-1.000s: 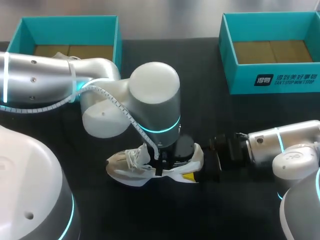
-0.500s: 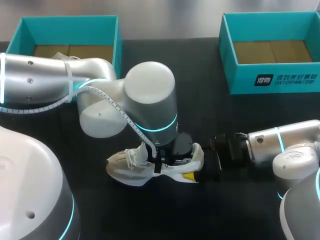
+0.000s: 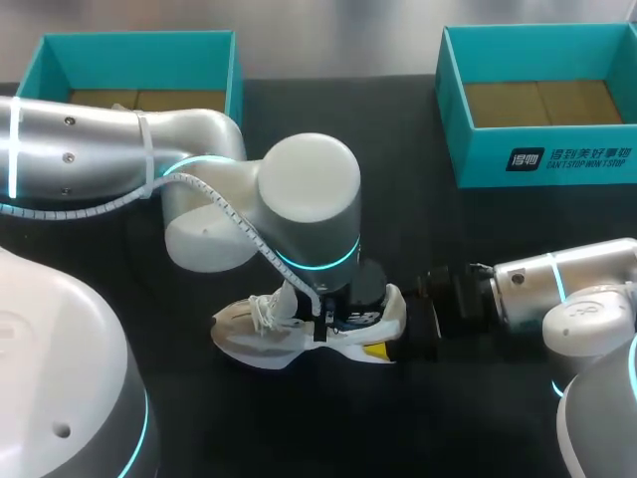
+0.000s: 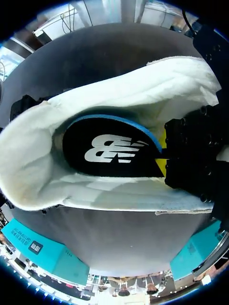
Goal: Take the shoe out of the shoebox, open the shoe tongue, remove and reinsert the insole, then place the shoe into the shoebox
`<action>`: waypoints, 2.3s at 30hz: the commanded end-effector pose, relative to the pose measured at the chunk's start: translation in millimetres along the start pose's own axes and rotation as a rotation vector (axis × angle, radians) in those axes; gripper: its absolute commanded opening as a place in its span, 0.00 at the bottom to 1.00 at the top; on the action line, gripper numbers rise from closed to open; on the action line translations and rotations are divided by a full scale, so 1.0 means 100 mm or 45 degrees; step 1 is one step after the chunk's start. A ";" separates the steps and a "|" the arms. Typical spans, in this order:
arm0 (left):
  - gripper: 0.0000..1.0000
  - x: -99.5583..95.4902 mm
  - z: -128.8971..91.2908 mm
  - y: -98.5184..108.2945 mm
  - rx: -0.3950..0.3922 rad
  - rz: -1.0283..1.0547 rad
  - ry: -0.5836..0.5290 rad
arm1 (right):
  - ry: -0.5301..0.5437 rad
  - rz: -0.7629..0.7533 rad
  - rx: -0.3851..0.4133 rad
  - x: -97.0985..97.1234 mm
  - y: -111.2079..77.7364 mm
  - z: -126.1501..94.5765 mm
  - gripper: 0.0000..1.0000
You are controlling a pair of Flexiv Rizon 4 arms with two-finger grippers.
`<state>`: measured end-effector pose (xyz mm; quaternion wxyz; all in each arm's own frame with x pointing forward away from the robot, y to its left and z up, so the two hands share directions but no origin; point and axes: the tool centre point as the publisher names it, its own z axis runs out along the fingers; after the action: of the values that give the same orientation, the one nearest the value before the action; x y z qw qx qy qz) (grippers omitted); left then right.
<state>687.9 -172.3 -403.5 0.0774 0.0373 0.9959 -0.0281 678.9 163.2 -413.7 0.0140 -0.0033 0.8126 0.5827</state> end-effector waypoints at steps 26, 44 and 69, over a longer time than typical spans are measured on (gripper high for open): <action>0.00 0.15 -0.47 0.23 0.464 -0.006 0.126 | 0.002 0.000 0.007 0.03 0.03 0.02 0.00; 0.00 0.04 -0.67 0.11 0.598 -0.029 0.094 | 0.002 0.000 0.007 0.03 0.03 0.02 0.00; 0.00 -0.12 -0.77 -0.52 0.569 -0.065 -0.035 | 0.002 0.000 0.007 0.03 0.03 0.02 0.00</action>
<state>680.1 -206.2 -319.1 0.0795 0.0299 0.9613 -0.2619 676.8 163.7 -412.7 0.0133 -0.0038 0.8126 0.5827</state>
